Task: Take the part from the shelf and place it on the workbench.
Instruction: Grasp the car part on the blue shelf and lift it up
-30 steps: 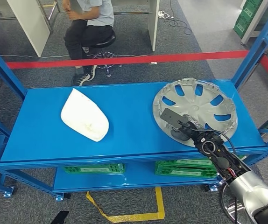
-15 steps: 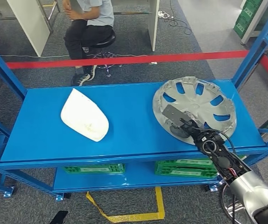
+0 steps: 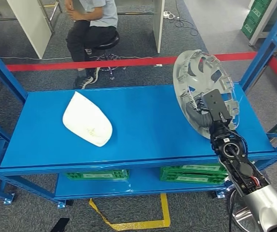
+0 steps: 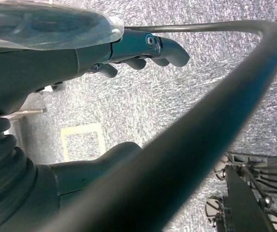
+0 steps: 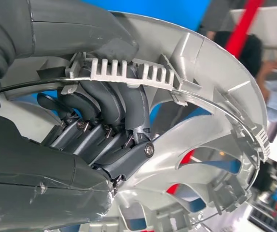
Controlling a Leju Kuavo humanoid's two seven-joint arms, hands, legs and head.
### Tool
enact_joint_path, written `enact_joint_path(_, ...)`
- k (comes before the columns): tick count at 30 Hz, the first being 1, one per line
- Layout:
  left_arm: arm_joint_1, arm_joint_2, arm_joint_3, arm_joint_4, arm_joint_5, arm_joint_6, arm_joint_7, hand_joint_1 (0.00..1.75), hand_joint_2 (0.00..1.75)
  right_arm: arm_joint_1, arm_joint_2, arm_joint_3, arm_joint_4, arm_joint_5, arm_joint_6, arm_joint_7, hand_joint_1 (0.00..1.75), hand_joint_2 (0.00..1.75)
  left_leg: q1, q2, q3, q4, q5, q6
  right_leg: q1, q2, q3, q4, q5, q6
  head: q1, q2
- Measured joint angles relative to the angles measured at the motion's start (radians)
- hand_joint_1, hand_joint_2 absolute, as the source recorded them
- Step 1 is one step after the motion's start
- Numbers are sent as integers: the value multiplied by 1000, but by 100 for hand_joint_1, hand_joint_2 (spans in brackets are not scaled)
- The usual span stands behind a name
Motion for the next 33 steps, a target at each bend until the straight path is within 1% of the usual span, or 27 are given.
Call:
enact_joint_path(9,0,0,-8,0,2,4,-5,0,175,47,0,-60,-112,-42,-38,-84,175,175,0,0,0,0,0,0,0,0,0,0,0,0,-1,0)
enact_joint_path(12,0,-1,-11,0,2,8,-7,0,175,65,0,-76,-151,-62,-41,-130,175,175,0,0,-1,0,0,0,0,0,0,0,0,0,0,0)
enact_joint_path(15,0,-1,-17,0,4,10,-10,0,175,82,0,-86,-196,-80,-28,-171,175,175,0,0,-1,0,0,0,0,0,0,0,0,0,0,0)
enact_joint_path(20,0,0,-19,0,11,13,-13,0,175,101,0,-94,-262,-119,3,-214,175,175,0,0,-1,0,0,0,0,0,0,0,0,0,-1,0)
enact_joint_path(27,0,0,-22,0,18,18,-14,0,175,116,0,-95,-328,-154,29,-239,175,175,0,0,-1,0,0,0,0,-1,-1,0,0,0,-1,0)
enact_joint_path(33,0,0,-23,0,20,19,-17,0,175,131,0,-94,-374,-200,64,-291,175,175,0,0,-1,0,0,0,0,-1,-1,0,0,0,-1,0)
